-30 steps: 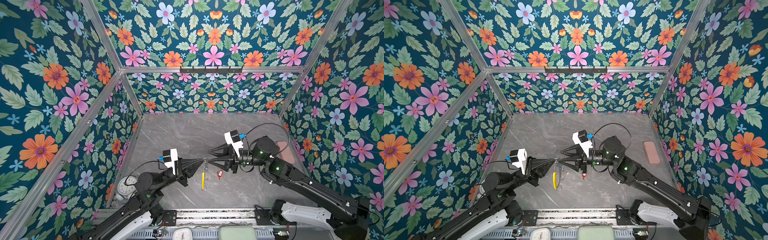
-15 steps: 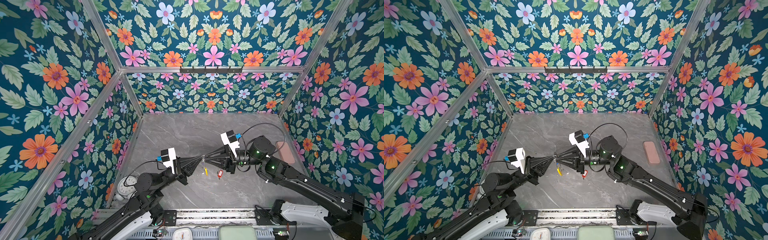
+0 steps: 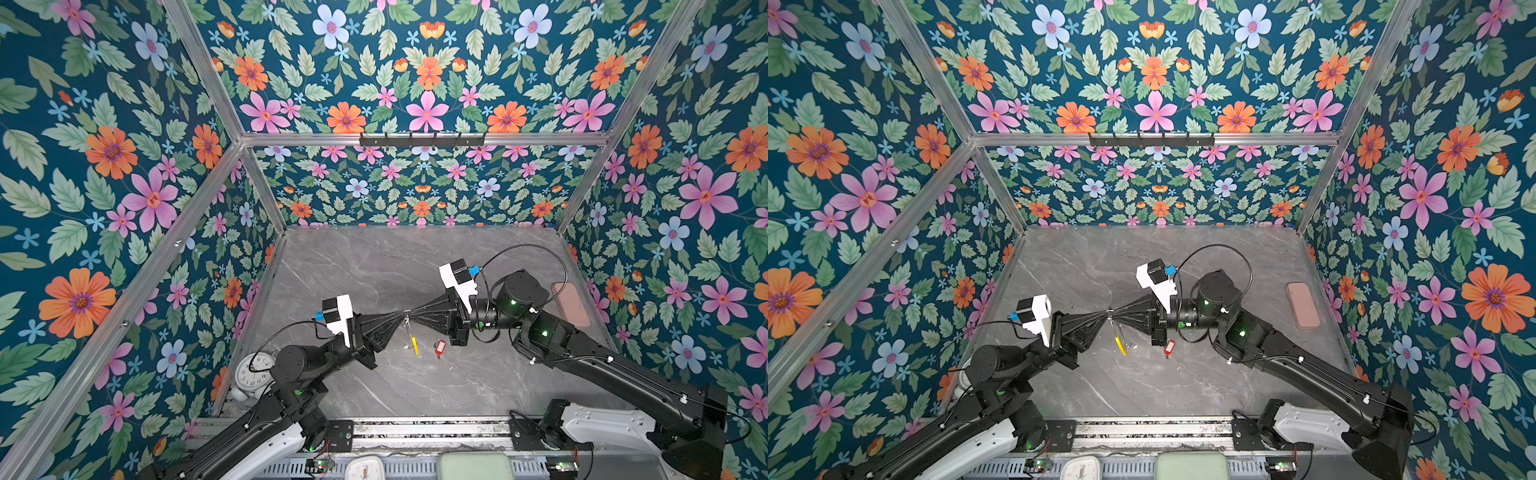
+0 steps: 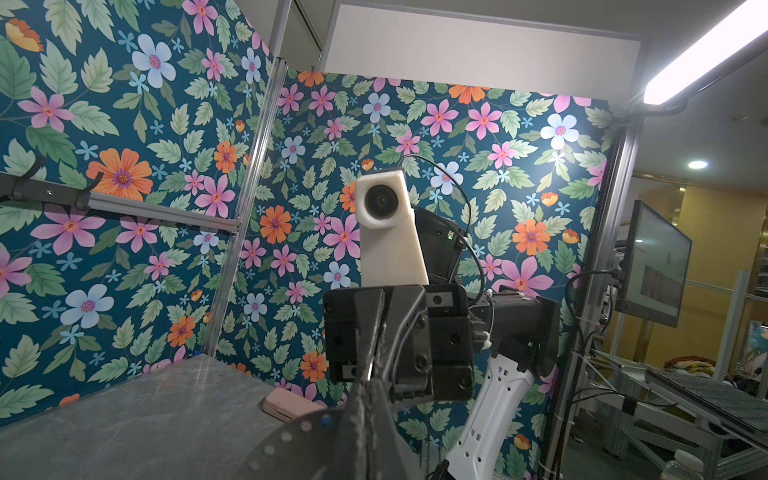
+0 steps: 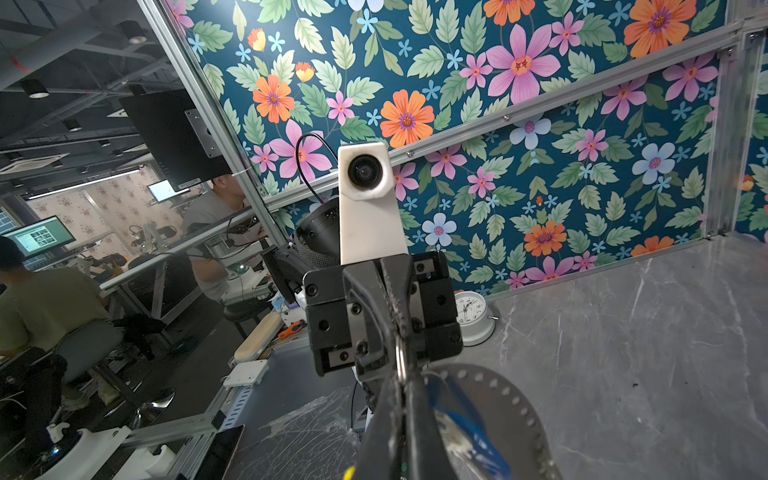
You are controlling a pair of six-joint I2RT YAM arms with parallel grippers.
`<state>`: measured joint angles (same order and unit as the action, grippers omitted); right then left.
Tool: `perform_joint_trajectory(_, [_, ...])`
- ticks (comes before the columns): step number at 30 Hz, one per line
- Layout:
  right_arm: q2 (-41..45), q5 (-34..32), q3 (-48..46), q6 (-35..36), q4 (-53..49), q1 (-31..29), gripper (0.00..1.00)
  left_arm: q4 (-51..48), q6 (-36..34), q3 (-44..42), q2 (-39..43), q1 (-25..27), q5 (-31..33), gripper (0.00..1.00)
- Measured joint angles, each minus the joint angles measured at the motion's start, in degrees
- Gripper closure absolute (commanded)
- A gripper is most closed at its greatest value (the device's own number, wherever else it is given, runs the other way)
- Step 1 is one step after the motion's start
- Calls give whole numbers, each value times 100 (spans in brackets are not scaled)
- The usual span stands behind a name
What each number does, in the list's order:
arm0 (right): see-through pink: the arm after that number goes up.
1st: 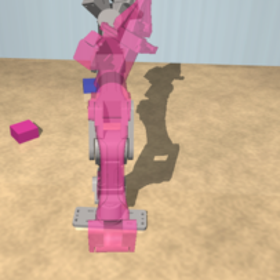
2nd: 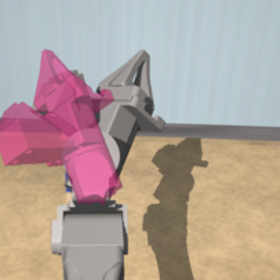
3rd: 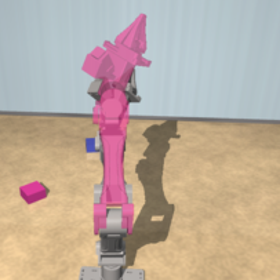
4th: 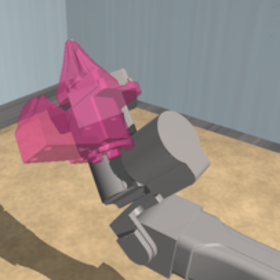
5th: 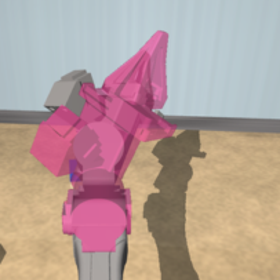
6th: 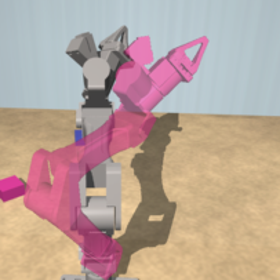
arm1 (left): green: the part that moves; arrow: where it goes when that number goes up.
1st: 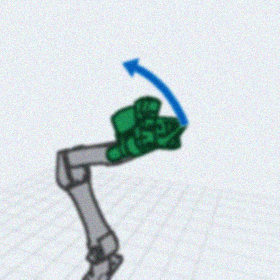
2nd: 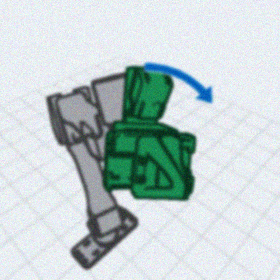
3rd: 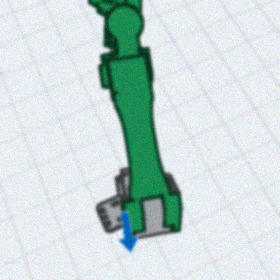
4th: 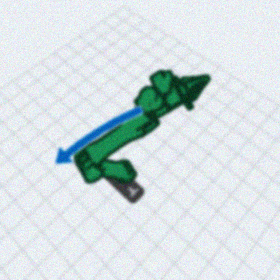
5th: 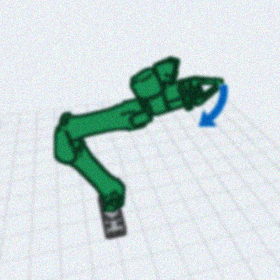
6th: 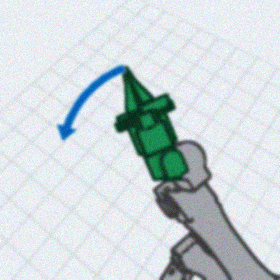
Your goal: Remove the keys from the keyring
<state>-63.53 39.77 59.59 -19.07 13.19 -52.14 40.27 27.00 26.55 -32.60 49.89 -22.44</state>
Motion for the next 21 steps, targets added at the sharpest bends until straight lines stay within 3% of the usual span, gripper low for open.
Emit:
perform_joint_trajectory(2, [76, 13, 181, 142, -474, -2, 100, -240, 50, 55, 96, 0, 61, 59])
perform_joint_trajectory(6, [133, 9, 728, 557, -1633, 68, 100, -1019, 92, 363, 247, -4, 83, 57])
perform_joint_trajectory(14, [-57, -240, 1725, 1604, -4295, 284, 100, -3012, -50, 1563, -435, -7, -654, 61])
perform_joint_trajectory(21, [-350, -308, 2140, 2177, -5407, 286, 100, -4306, -291, 2315, -946, -24, -1078, 64])
